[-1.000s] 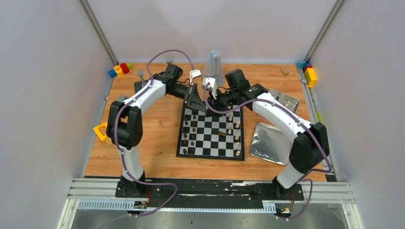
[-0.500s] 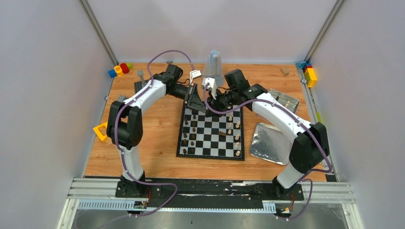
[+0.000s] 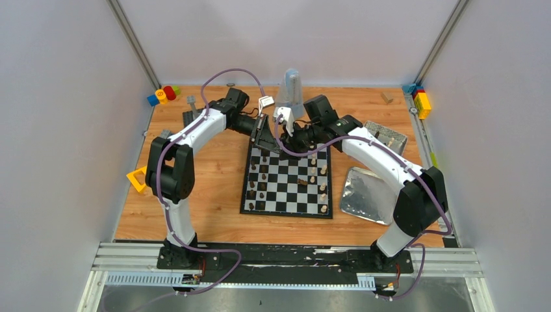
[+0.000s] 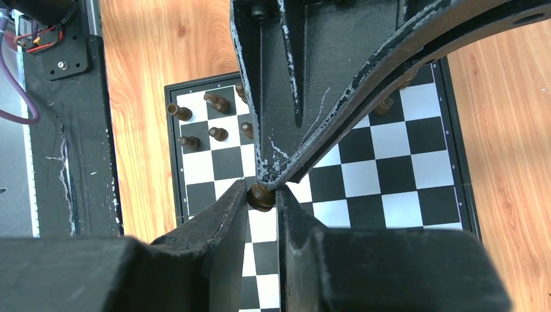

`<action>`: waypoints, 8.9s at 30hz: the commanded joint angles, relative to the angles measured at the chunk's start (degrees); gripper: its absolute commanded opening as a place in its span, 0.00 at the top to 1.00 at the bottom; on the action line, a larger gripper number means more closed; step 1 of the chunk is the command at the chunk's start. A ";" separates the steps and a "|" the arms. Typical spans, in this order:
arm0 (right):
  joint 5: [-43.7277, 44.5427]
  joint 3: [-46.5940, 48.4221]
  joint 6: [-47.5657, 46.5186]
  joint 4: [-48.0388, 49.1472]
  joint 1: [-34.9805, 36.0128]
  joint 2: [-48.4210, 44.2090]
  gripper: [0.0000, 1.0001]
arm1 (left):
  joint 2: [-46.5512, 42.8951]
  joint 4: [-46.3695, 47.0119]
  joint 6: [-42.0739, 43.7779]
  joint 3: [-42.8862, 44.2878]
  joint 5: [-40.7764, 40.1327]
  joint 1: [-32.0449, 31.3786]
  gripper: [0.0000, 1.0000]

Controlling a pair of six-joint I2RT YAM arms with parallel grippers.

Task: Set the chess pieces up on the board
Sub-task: Place the chess piece on the chessboard, then pick up the chess piece from the chessboard, then place the chess piece on the chessboard.

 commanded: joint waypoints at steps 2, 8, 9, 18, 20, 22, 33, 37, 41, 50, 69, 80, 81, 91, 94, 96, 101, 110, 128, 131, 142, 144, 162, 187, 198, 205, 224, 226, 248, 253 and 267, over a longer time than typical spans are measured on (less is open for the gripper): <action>4.85 -0.90 -0.43 2.82 0.20 -1.25 0.69 | -0.68 -2.99 2.51 2.23 1.30 -0.53 1.00; 7.46 -3.20 -0.39 2.86 -1.14 -3.89 0.39 | -2.12 -6.29 7.00 3.36 -3.74 1.55 1.00; 7.66 -3.69 -0.42 2.91 -1.49 -4.39 0.36 | -2.48 -6.69 8.16 3.38 -4.60 2.14 1.00; 8.79 -9.73 -0.50 5.18 -6.04 -8.81 0.32 | -5.32 -3.71 9.88 3.65 -30.02 3.94 1.00; 8.91 -11.11 -0.34 6.09 -6.77 -9.60 0.32 | -5.29 -2.18 9.86 4.55 -36.46 3.88 1.00; 9.18 -12.67 -0.38 7.14 -7.30 -10.36 0.32 | -4.78 -1.34 10.12 5.96 -41.56 3.73 1.00; 9.47 -18.34 -0.25 11.45 -8.58 -13.19 0.32 | 1.89 -0.47 14.95 14.64 -60.58 -1.13 0.98; 9.30 -19.10 0.06 11.92 -9.01 -13.91 0.32 | 4.69 -0.24 16.36 16.57 -63.71 -3.07 0.98; 8.84 -19.43 0.62 11.93 -9.34 -14.75 0.32 | 7.27 0.01 17.07 17.44 -65.43 -4.76 0.97; 8.44 -20.37 0.11 11.88 -9.87 -15.64 0.32 | 12.07 -1.25 18.86 20.30 -69.41 -8.59 0.96; 8.19 -20.63 0.00 11.79 -9.94 -15.42 0.32 | 14.53 -2.75 18.53 19.59 -71.74 -9.92 0.94; 8.02 -20.72 0.00 11.69 -9.96 -14.87 0.32 | 15.15 -1.64 17.76 18.55 -70.11 -9.94 0.92; 8.02 -20.72 0.05 11.60 -9.96 -14.81 0.32 | 15.16 -1.56 17.77 18.49 -70.08 -9.89 0.92; 7.86 -20.59 -0.02 11.44 -9.96 -14.30 0.32 | 15.45 -0.55 18.04 17.28 -70.71 -9.97 0.89; 7.92 -20.50 -0.08 11.19 -9.96 -14.05 0.32 | 15.42 -0.43 18.03 17.19 -70.71 -9.97 0.87; 7.81 -20.45 -0.04 11.18 -9.96 -13.87 0.32 | 15.45 -0.49 18.06 17.20 -70.61 -9.94 0.85; 7.82 -20.37 -0.09 11.03 -9.96 -13.63 0.32 | 15.48 -0.58 18.11 16.90 -70.64 -9.97 0.82; 7.76 -20.29 -0.16 10.89 -9.96 -13.34 0.32 | 15.18 -1.11 18.32 16.76 -71.07 -9.97 0.80; 6.64 -20.04 -0.07 10.07 -9.95 -12.12 0.32 | 12.54 -1.43 18.61 17.41 -73.01 -9.79 0.51; 5.58 -19.33 0.25 9.07 -9.87 -10.94 0.33 | 11.14 -2.35 18.63 18.06 -72.70 -9.66 0.48; 13.21 -19.64 -1.77 4.75 -2.86 -5.53 0.34 | -2.10 -3.51 18.01 12.24 -68.68 -6.61 0.35; 14.95 -19.71 -2.25 4.38 -1.40 -4.39 0.34 | -5.08 -3.09 17.70 10.05 -67.84 -5.49 0.33; 24.27 -16.72 -4.73 1.24 1.99 2.75 0.36 | -20.19 -1.47 17.69 -2.27 -65.27 -2.89 0.29; 23.97 -13.96 -6.94 -0.78 2.73 5.95 0.75 | -19.84 -1.76 18.04 -2.66 -64.89 -1.93 0.28; 18.89 -11.02 -7.09 -1.58 2.59 1.99 0.97 | -18.99 1.12 11.11 -3.76 -49.79 5.87 0.29; 13.43 -6.84 -5.74 0.52 2.37 -1.27 1.00 | -15.91 3.06 4.00 -5.27 -28.24 6.69 0.30; 12.02 -3.43 1.17 8.24 1.80 -4.55 1.00 | -5.06 7.92 -12.20 -2.84 -7.22 0.88 0.38; 12.06 -3.46 1.39 8.37 1.82 -4.67 1.00 | -4.46 8.19 -12.57 -2.71 -7.21 0.43 0.40; 11.49 -4.09 1.93 8.80 1.82 -4.98 1.00 | -1.73 10.26 -14.85 -1.65 -5.98 -0.69 0.66; 12.27 -3.60 2.24 8.80 1.81 -4.63 1.00 | -1.78 10.63 -14.92 -1.97 -5.49 -0.93 0.78; -1.44 -1.96 11.45 9.50 -7.38 -8.60 0.38 | -8.45 19.72 -11.96 -6.20 -4.92 -0.32 1.00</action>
